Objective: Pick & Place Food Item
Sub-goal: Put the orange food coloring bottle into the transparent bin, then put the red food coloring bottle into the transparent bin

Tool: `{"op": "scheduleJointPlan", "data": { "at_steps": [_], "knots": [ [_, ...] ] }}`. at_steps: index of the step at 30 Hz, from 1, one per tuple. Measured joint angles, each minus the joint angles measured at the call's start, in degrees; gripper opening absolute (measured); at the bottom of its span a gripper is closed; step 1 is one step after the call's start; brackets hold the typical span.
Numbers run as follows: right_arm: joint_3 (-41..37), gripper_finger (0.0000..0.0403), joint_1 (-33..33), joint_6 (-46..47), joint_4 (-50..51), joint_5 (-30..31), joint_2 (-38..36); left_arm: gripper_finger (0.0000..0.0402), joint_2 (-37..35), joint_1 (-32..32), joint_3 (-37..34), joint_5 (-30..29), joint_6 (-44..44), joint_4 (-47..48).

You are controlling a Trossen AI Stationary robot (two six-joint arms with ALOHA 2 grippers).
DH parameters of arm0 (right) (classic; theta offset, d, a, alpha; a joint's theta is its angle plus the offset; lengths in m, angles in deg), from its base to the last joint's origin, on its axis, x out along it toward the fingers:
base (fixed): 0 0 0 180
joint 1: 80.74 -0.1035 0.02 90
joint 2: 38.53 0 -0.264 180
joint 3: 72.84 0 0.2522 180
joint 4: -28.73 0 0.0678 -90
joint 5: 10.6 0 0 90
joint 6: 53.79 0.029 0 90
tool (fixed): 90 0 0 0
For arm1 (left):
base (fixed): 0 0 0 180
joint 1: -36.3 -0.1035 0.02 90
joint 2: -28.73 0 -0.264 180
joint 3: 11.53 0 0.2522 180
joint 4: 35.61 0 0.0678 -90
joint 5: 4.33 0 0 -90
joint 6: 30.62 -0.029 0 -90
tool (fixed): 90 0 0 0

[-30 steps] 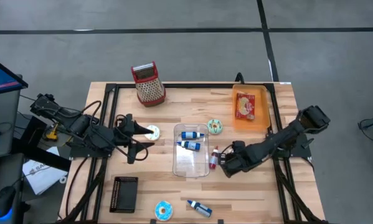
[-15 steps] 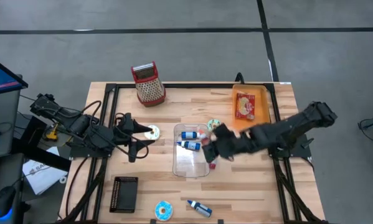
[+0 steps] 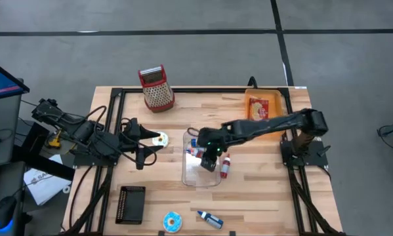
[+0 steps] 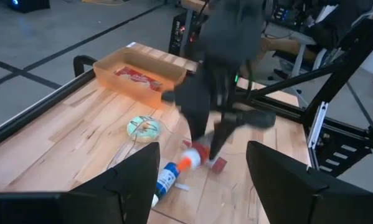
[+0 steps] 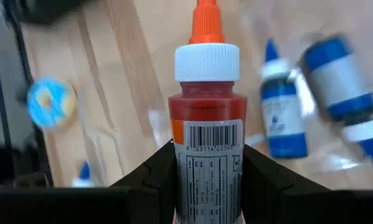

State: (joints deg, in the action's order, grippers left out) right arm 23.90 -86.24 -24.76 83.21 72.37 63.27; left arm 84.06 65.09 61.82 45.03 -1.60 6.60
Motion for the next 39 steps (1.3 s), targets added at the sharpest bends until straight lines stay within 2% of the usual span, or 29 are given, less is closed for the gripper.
{"op": "scheduleJointPlan", "data": {
  "at_steps": [7, 13, 16, 21, 25, 29, 34, 39],
  "knots": [
    [0.0, 0.0130, 0.0, -3.7, -0.7, -2.1, 5.9, 0.0237, 0.2, 0.0, 0.0, -0.3, 0.4, -0.5],
    [0.0, 0.0178, 0.4, -5.1, -0.7, -2.1, 7.3, 0.0237, 1.0, 0.1, 0.0, -0.5, 0.5, -0.3],
    [0.0, 0.0203, 0.6, -5.1, -1.2, 0.0, 7.3, 0.0237, 1.4, 0.1, 0.0, -0.5, 0.7, -0.5],
    [0.1, 0.0219, 1.9, -1.1, 0.0, 1.3, 5.1, 0.0237, 1.4, 0.1, 0.0, -0.5, 0.7, -0.4],
    [0.0, 0.0216, 2.4, 8.4, 3.7, 3.3, 0.5, 0.0237, 1.4, 0.1, 0.0, -0.5, 0.6, -0.5],
    [0.1, 0.0207, -1.1, 22.7, 11.7, 12.5, -6.1, 0.0237, 1.4, 0.1, 0.0, -0.5, 0.0, -0.6],
    [0.0, 0.0204, -8.9, 49.6, 25.2, 27.4, -12.2, 0.0237, 1.4, 0.1, 0.0, -0.5, -1.3, -0.8],
    [0.0, 0.0204, -14.6, 75.1, 31.8, 36.1, -12.8, 0.0237, 1.4, 0.1, 0.0, -0.4, -4.5, -1.8]
  ]
}}
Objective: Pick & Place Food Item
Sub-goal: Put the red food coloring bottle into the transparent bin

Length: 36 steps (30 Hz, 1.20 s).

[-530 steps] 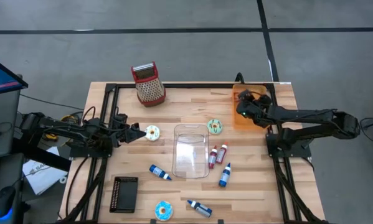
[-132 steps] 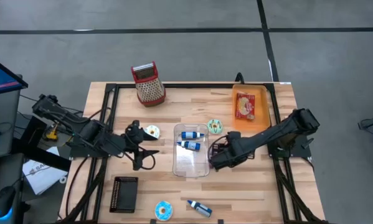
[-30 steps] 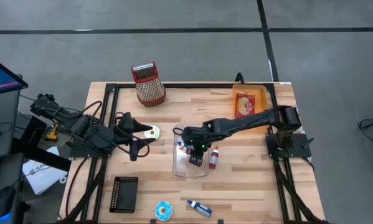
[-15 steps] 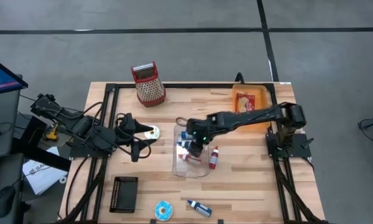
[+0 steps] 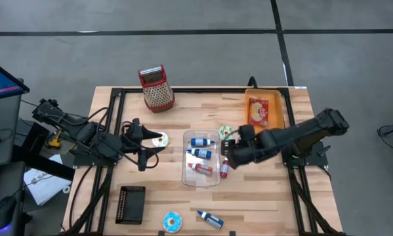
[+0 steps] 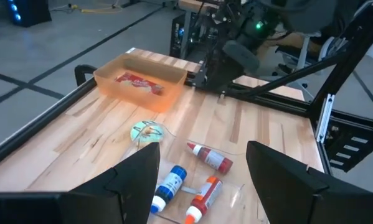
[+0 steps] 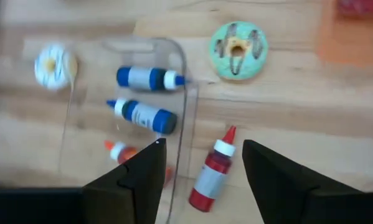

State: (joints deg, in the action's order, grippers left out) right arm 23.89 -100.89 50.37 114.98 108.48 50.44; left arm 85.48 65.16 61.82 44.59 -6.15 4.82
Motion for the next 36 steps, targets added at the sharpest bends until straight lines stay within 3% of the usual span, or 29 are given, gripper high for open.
{"op": "scheduleJointPlan", "data": {
  "at_steps": [4, 8, 14, 28, 36],
  "knots": [
    [-2.3, 0.0204, -1.7, 11.6, 0.5, 1.2, 2.6, 0.0237, 0.0, 0.0, 0.0, 1.2, -0.6, -0.2],
    [-7.4, 0.0204, -0.7, 19.4, -2.7, -2.3, 5.3, 0.0237, 0.0, 0.0, 0.0, 4.0, -2.0, -0.1],
    [-14.3, 0.0204, 2.4, 20.4, -15.9, -4.4, 5.5, 0.0237, 0.0, 0.1, 0.0, 7.1, -2.7, -0.2],
    [-24.8, 0.0204, 4.2, 21.8, -34.0, -13.7, 5.4, 0.0237, 0.0, 1.6, 0.0, 7.3, -2.4, -1.1],
    [-28.0, 0.0204, 4.6, 22.1, -35.3, -16.0, 5.4, 0.0237, 0.0, 1.6, 0.0, 7.3, -1.8, -1.1]
  ]
}}
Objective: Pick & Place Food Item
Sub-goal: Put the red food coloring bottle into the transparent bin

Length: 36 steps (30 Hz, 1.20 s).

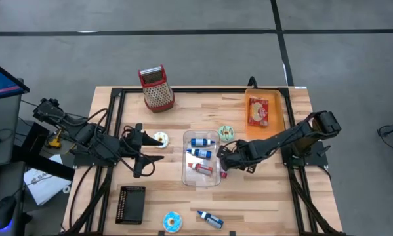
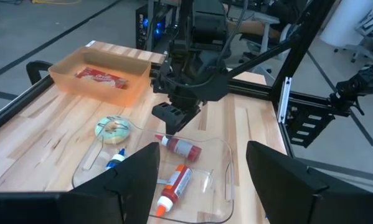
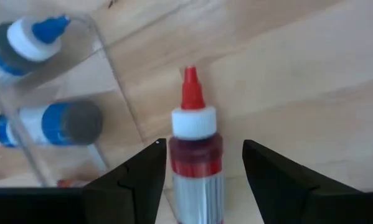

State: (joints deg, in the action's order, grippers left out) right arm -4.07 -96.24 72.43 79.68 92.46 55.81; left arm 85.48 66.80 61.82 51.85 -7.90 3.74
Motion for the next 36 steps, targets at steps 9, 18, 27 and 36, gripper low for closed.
{"op": "scheduleJointPlan", "data": {
  "at_steps": [9, 18, 27, 36],
  "knots": [
    [-4.4, 0.0204, 1.5, -0.6, -5.5, -1.2, 0.0, 0.0237, 0.0, 0.0, 0.0, 0.0, 0.3, -0.5],
    [-5.9, 0.0204, 1.3, -0.6, -7.4, -1.5, 0.0, 0.0237, 0.0, 0.0, 0.0, -0.3, 0.6, -1.7],
    [-7.1, 0.0179, 0.7, 0.1, -7.7, -3.4, 0.0, 0.0237, 0.0, 0.0, 0.0, -0.9, 0.7, -2.3],
    [-7.2, 0.0109, -0.2, 0.9, -6.2, -2.8, 0.0, 0.0237, 0.0, 0.0, 0.0, -1.2, 0.7, -2.3]
  ]
}}
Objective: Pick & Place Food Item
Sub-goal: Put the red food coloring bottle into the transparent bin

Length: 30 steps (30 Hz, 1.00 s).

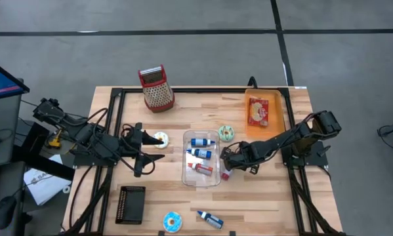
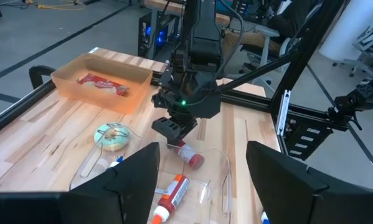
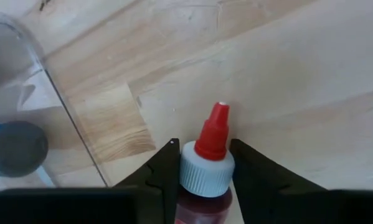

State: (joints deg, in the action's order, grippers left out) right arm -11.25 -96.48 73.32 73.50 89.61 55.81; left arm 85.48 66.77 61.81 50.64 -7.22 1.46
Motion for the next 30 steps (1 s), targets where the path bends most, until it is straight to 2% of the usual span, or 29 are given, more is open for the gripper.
{"op": "scheduleJointPlan", "data": {
  "at_steps": [7, 10, 16, 21, 24, 26, 30],
  "knots": [
    [0.2, 0.0107, -1.1, 0.4, 0.5, 3.2, -0.3, 0.0237, 0.0, 0.0, 0.0, 0.0, 0.0, 0.0],
    [1.4, 0.0109, -2.2, 0.4, 1.2, 9.0, -3.0, 0.0237, 0.0, 0.0, 0.0, 0.0, 0.9, 0.0],
    [8.4, 0.0105, -3.5, -4.3, 14.6, 23.4, -11.8, 0.0237, 0.0, 0.0, 0.0, 0.1, 1.1, 0.1],
    [18.7, 0.0105, -3.4, -18.3, 28.1, 31.3, -15.7, 0.0237, 0.0, 0.0, 0.0, -0.6, 1.1, 0.2],
    [25.3, 0.0105, -2.4, -32.6, 28.0, 33.6, -16.0, 0.0237, 0.0, 0.0, 0.0, -0.8, 1.1, 0.1],
    [29.1, 0.0105, -1.2, -45.9, 24.1, 32.1, -15.0, 0.0237, 0.0, 0.0, 0.0, -0.9, 1.3, 0.1],
    [34.8, 0.0105, 1.5, -67.5, 16.0, 22.5, -10.6, 0.0237, 0.0, 0.0, 0.0, -1.0, 1.3, 0.2]
  ]
}}
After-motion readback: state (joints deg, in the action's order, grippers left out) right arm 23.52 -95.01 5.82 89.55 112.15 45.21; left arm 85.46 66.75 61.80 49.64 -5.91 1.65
